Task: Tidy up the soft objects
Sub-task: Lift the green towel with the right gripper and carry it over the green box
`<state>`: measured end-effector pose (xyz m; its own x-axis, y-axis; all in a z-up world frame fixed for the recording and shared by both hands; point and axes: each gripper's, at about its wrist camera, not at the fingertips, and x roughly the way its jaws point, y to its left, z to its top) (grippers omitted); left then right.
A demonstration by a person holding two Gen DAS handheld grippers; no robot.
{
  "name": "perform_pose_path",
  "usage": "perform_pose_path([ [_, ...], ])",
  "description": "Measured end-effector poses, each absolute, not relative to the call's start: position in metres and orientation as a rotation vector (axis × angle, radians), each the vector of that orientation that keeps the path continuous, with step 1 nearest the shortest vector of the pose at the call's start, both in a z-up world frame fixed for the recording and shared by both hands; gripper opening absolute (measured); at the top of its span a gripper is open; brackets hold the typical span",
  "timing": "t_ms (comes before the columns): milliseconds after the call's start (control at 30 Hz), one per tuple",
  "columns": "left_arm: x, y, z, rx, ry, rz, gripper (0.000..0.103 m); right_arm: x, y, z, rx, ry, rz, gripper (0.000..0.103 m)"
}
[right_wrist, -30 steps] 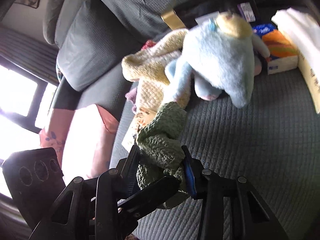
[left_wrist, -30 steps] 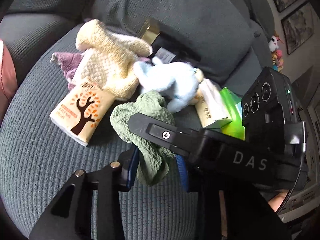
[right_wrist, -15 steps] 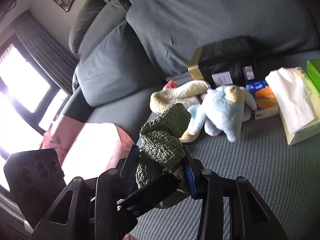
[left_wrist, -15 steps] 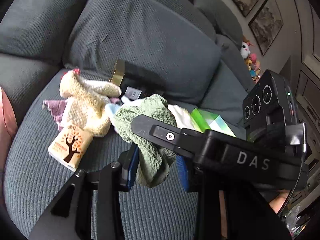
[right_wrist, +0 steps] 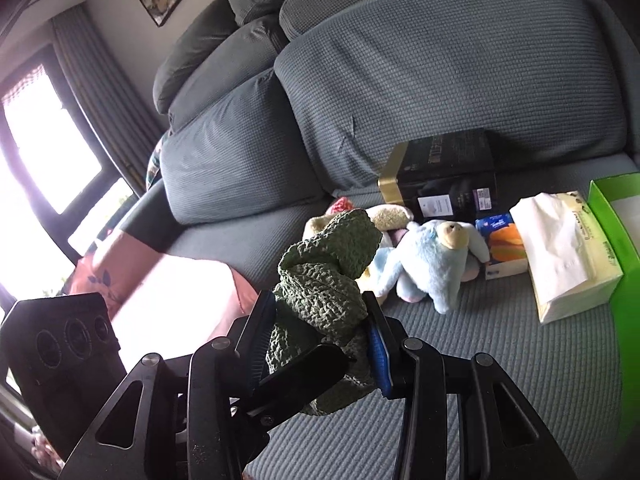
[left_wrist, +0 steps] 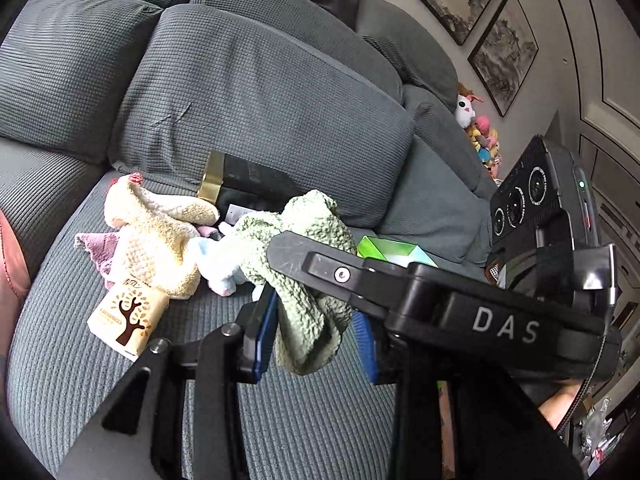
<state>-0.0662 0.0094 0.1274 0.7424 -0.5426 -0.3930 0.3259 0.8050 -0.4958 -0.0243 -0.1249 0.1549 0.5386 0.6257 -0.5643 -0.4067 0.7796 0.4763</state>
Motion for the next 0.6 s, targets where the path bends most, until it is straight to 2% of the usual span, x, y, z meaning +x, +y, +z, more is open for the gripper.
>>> perform_pose_path([
  [600, -0.064, -0.001, 0.127, -0.420, 0.540, -0.523, 0.032, -0.032, -0.133, 0.163, 0.275, 0.773, 0.588, 0.044],
])
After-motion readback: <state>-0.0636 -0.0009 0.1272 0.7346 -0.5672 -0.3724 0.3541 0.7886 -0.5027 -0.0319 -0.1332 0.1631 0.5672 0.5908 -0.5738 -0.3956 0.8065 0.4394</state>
